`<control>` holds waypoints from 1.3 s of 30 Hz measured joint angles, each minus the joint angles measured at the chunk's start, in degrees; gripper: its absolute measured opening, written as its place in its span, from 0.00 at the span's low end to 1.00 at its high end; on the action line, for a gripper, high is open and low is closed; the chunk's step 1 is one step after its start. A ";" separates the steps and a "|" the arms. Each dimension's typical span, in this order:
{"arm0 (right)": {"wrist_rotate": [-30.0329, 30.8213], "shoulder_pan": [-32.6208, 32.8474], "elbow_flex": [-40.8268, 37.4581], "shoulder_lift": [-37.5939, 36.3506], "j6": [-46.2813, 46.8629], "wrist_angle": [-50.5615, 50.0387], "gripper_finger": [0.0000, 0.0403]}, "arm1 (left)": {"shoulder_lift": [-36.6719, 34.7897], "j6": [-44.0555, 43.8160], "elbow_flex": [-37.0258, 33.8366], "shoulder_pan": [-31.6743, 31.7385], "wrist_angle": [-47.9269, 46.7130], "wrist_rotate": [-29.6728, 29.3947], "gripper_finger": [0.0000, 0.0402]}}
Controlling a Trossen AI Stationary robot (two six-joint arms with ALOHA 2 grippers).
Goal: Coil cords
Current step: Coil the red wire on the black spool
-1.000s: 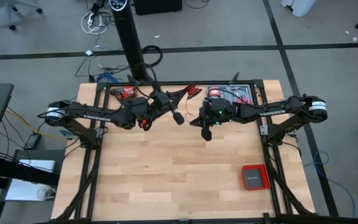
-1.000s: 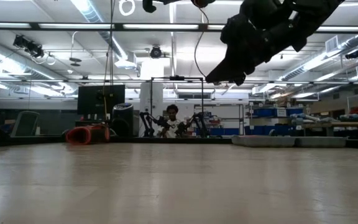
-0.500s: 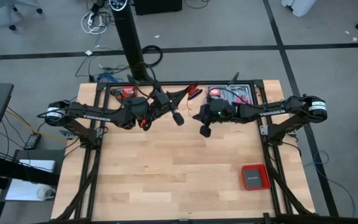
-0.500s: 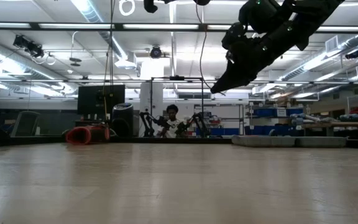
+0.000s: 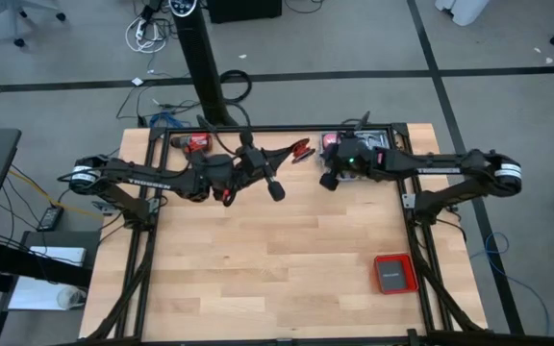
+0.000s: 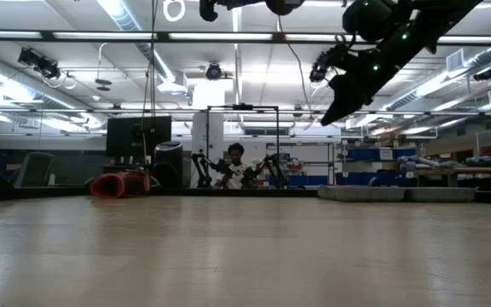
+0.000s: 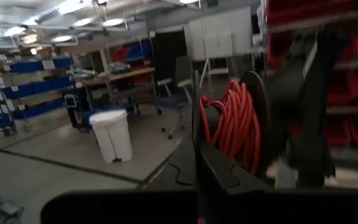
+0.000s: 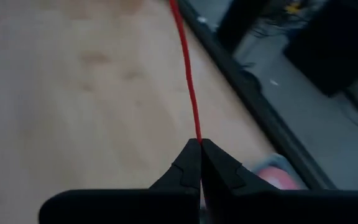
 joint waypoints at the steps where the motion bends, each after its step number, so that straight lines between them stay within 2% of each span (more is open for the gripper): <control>1: 1.09 -0.31 0.00 -1.43 -0.16 -1.14 0.00 | 0.00 -0.04 0.00 -0.15 -1.25 -0.04 0.00; 5: 5.68 -0.42 -0.02 -7.20 -1.09 -3.80 0.00 | 0.00 -1.80 0.00 -0.27 -8.81 -0.24 0.00; 9: 7.72 -0.21 -0.02 -12.48 -1.73 -4.50 0.00 | 0.00 -4.46 -0.02 -0.13 -16.70 -0.24 0.00; 15: 11.82 1.44 -0.02 -16.98 -1.97 -5.95 0.00 | 0.00 -5.69 -0.02 -0.10 -23.62 0.05 0.00; 25: 14.32 5.60 -0.02 -18.87 -3.00 -3.51 0.00 | 0.00 -5.54 -0.02 0.18 -32.48 0.20 0.00; 39: 15.24 15.69 -0.01 -15.86 -6.74 12.41 0.00 | 2.82 -8.98 -0.07 3.49 -36.31 -0.27 0.00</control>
